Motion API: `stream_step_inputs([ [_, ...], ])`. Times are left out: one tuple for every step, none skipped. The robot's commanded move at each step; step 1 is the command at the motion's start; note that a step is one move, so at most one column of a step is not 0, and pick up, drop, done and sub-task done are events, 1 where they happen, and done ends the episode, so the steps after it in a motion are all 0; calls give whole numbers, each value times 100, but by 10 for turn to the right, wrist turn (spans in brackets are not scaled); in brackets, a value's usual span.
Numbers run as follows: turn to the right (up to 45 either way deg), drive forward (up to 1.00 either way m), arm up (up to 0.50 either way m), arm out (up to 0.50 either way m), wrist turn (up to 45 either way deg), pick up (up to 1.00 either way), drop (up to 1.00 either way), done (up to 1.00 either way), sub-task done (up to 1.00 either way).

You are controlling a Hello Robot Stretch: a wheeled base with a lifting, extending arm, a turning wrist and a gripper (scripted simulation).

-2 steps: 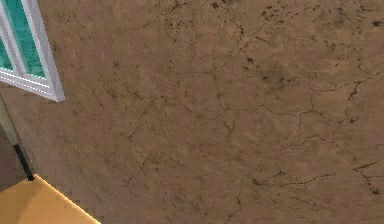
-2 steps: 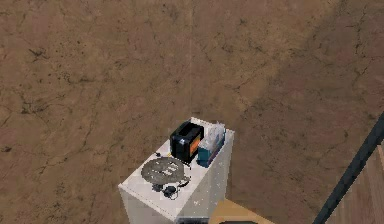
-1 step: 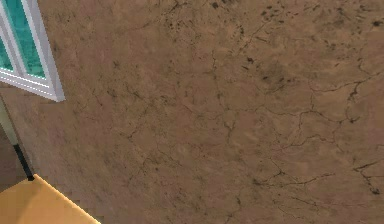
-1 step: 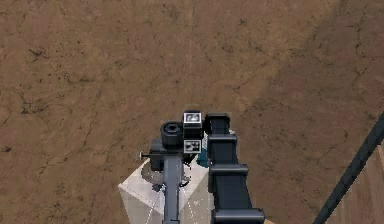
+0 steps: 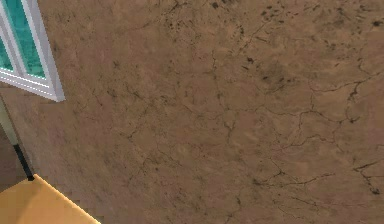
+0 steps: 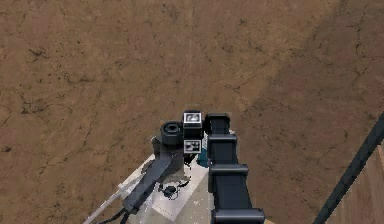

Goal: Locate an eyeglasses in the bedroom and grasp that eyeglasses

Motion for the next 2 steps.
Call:
stream_step_inputs([
  [0, 0, 0, 0, 450, 0, 0, 0, 0],
  [0, 0, 0, 0, 450, 0, 0, 0, 0],
])
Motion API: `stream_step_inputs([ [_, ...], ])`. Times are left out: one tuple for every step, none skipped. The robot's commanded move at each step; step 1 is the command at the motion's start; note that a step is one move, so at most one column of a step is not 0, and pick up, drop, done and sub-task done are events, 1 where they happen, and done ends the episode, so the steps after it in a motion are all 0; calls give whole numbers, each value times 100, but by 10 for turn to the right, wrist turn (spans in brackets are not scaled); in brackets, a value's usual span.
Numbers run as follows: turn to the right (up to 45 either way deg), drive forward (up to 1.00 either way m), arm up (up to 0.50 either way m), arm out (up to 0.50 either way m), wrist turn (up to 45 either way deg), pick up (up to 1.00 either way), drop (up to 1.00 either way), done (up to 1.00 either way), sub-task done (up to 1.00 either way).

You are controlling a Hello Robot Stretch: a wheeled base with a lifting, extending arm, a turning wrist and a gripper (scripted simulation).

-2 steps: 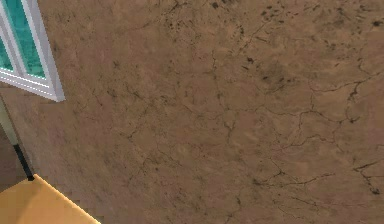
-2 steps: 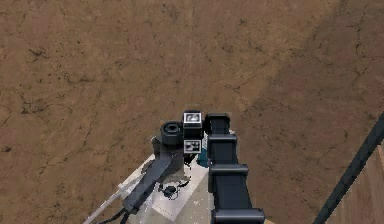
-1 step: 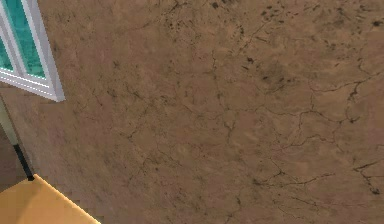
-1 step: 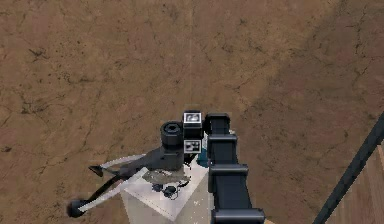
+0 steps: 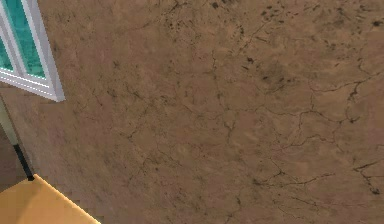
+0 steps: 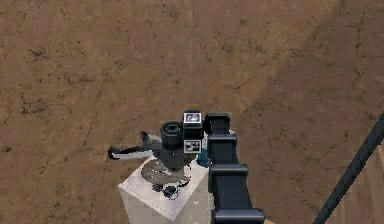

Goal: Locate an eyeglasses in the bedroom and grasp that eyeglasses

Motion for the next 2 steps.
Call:
stream_step_inputs([
  [0, 0, 0, 0, 270, 0, 0, 0, 0],
  [0, 0, -30, 0, 0, 0, 0, 0, 0],
])
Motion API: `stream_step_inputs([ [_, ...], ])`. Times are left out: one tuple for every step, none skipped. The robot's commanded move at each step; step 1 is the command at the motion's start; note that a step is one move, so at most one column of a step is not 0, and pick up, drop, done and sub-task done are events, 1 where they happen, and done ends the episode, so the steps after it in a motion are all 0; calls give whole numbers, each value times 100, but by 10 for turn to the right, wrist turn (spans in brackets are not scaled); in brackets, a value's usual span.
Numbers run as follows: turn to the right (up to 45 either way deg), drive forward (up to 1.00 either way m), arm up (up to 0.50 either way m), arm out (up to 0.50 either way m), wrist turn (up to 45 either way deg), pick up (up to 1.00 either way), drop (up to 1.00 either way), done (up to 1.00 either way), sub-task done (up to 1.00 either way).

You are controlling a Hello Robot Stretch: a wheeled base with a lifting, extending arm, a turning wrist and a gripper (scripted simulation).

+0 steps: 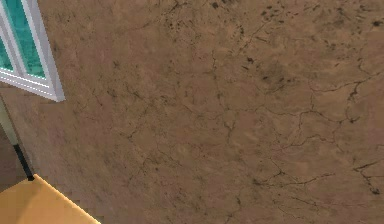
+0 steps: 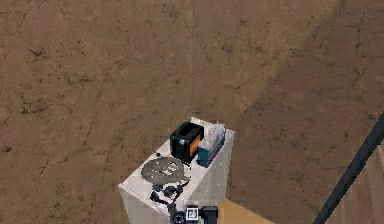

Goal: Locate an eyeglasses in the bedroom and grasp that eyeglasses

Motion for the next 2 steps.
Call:
stream_step_inputs([
  [0, 0, 0, 0, 0, 100, 0, 0, 0],
  [0, 0, 10, 0, 0, 0, 0, 0, 0],
])
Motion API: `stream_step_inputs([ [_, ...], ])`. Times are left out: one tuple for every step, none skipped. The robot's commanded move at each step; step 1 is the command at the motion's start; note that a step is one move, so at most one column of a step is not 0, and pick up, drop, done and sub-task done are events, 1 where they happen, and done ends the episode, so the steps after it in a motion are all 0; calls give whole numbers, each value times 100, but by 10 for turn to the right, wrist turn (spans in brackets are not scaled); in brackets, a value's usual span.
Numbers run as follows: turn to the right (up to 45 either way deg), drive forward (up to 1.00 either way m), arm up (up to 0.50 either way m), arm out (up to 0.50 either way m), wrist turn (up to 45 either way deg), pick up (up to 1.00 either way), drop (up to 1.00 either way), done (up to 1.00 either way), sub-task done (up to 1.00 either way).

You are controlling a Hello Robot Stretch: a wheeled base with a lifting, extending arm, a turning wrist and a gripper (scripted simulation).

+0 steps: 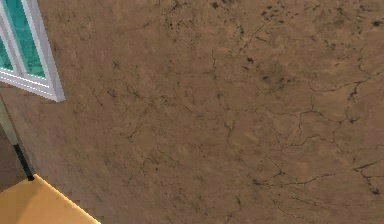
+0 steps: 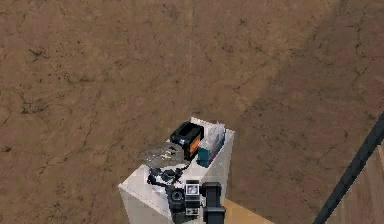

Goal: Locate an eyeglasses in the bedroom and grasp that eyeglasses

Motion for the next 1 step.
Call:
stream_step_inputs([
  [0, 0, 0, 0, 0, 0, 0, 100, 0],
])
